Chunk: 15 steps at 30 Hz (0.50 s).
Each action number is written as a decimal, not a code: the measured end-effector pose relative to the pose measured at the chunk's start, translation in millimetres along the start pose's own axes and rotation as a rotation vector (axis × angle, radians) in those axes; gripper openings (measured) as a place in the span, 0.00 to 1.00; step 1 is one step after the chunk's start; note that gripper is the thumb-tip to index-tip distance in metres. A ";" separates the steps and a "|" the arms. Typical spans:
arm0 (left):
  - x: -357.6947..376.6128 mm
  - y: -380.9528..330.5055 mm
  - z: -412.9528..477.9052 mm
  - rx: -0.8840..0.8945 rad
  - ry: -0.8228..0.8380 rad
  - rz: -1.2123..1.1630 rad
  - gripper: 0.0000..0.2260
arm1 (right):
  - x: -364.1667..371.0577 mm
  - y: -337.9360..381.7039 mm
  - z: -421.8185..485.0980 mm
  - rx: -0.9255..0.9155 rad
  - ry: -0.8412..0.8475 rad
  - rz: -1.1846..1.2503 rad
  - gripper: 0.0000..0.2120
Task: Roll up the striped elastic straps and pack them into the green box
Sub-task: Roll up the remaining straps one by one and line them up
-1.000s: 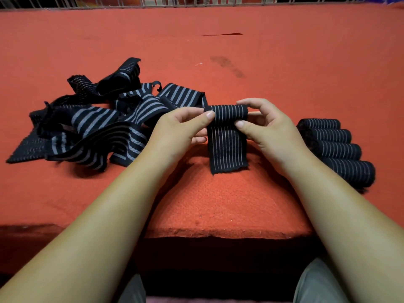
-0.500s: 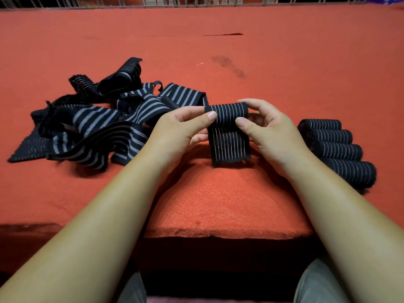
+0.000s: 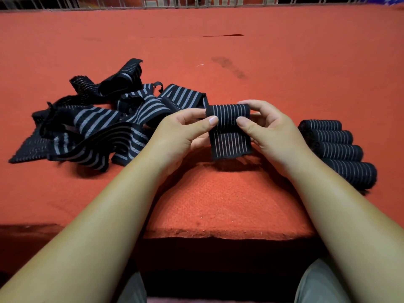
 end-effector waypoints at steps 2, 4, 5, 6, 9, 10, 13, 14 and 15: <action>-2.4 -1.4 0.5 0.014 -0.010 0.005 0.12 | 0.3 -1.5 0.3 0.005 -0.002 0.021 0.13; -4.0 -3.4 0.8 0.032 -0.010 0.027 0.13 | 0.0 -2.8 1.2 0.021 -0.014 0.047 0.13; -3.8 -4.4 0.5 0.039 -0.007 0.039 0.13 | 0.1 -3.6 1.7 0.031 -0.019 0.056 0.12; -3.4 -5.2 0.3 0.044 -0.005 0.043 0.14 | 0.6 -4.3 2.2 0.038 -0.021 0.058 0.12; -1.0 -5.0 -0.4 0.041 0.001 0.024 0.15 | 0.3 -4.2 2.7 0.030 -0.027 0.033 0.10; 0.0 -3.7 -0.1 0.032 0.004 0.020 0.14 | -0.2 -4.1 2.8 0.026 -0.028 0.039 0.11; 1.3 1.7 0.6 -0.010 0.013 0.012 0.15 | -1.2 -3.6 2.8 -0.001 -0.012 0.048 0.13; 1.1 2.5 0.8 -0.017 0.012 0.006 0.15 | -0.4 -3.7 2.6 -0.004 -0.004 0.048 0.13; 0.4 2.3 0.7 -0.018 0.006 -0.002 0.15 | 0.6 -4.2 2.1 0.004 0.000 0.055 0.13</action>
Point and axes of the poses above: each hand's wrist, its own z-axis towards the middle knuckle, its own x-axis out of the palm, y = z × x, the point moved 10 cm from there along z, towards the middle knuckle, and after that the axes turned 7 degrees about -z, right-handed, at the moved point
